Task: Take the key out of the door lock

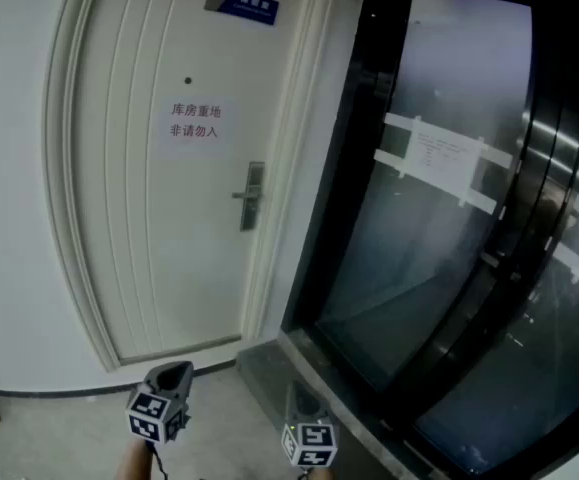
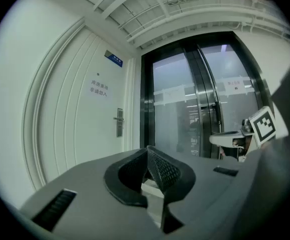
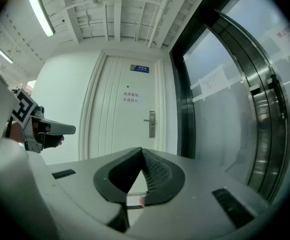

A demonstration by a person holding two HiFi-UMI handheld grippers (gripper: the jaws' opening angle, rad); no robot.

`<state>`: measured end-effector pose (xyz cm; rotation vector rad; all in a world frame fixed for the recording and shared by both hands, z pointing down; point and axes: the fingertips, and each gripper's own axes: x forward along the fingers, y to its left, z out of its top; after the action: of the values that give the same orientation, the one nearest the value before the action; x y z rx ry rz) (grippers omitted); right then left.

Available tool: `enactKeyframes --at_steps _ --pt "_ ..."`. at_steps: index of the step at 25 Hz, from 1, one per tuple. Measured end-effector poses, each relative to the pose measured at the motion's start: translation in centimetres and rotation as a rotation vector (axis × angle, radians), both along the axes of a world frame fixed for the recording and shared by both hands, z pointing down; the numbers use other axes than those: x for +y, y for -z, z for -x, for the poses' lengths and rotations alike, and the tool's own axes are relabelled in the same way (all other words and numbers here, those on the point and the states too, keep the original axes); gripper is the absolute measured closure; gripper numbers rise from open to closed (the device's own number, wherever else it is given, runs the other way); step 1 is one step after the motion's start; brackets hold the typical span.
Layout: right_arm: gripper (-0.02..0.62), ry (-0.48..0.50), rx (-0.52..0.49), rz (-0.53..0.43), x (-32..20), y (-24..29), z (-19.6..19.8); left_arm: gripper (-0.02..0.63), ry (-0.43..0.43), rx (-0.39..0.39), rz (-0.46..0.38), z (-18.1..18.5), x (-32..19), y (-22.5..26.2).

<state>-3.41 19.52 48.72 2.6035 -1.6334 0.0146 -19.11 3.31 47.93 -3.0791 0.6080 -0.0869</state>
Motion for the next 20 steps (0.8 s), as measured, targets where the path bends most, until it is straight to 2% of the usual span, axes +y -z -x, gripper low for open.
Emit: enactKeyframes --at_steps 4,20 --pt "0.584 0.012 -0.026 -0.049 0.5 0.9 -0.3 0.598 -0.004 0.003 -0.001 -0.4 0.3 0.1" --pt "0.584 0.047 0.018 -0.029 2.6 0.4 -2.8 0.598 0.039 0.013 -0.002 -2.2 3.0 -0.6"
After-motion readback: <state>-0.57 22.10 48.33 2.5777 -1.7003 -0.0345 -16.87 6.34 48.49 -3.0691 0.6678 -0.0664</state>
